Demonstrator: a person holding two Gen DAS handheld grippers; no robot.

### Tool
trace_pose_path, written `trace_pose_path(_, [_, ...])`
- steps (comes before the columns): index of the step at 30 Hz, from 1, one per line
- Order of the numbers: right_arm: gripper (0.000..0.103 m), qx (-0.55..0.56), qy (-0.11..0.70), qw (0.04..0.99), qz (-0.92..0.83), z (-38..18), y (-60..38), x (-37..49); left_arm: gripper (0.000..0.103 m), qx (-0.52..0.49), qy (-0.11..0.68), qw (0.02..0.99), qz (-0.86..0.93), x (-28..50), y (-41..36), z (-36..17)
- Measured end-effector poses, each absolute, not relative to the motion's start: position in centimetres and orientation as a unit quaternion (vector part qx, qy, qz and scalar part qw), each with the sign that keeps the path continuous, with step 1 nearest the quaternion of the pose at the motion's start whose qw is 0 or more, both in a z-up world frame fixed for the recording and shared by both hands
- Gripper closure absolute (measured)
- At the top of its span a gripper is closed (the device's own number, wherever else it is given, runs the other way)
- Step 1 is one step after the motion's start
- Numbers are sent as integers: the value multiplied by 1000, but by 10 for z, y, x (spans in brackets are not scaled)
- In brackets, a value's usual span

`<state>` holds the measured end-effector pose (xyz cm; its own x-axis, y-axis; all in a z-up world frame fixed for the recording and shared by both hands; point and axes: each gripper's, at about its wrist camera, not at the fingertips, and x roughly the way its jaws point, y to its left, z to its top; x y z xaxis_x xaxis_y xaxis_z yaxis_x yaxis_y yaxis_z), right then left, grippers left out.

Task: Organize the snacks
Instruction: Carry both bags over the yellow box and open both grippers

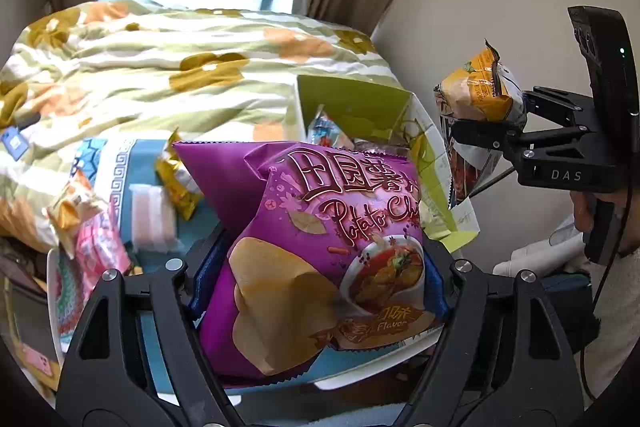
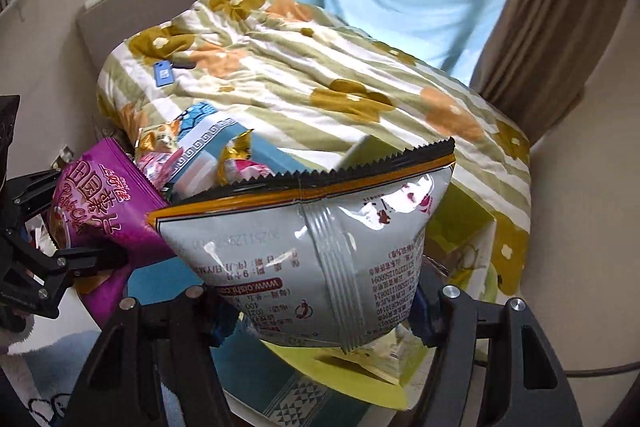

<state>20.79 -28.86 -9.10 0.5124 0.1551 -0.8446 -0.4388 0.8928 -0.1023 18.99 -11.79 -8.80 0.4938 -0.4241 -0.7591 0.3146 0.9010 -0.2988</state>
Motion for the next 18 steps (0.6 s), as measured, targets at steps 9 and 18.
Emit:
trace_pose_path(9, [40,-97,464,874,106,-105,-357,252,26,-2,478,842,-252,277,-219,-122])
trace_pose_path(18, [40,-67,498,862,76,-133,-390,305,1,41,503,822,-266,337,-276,-155])
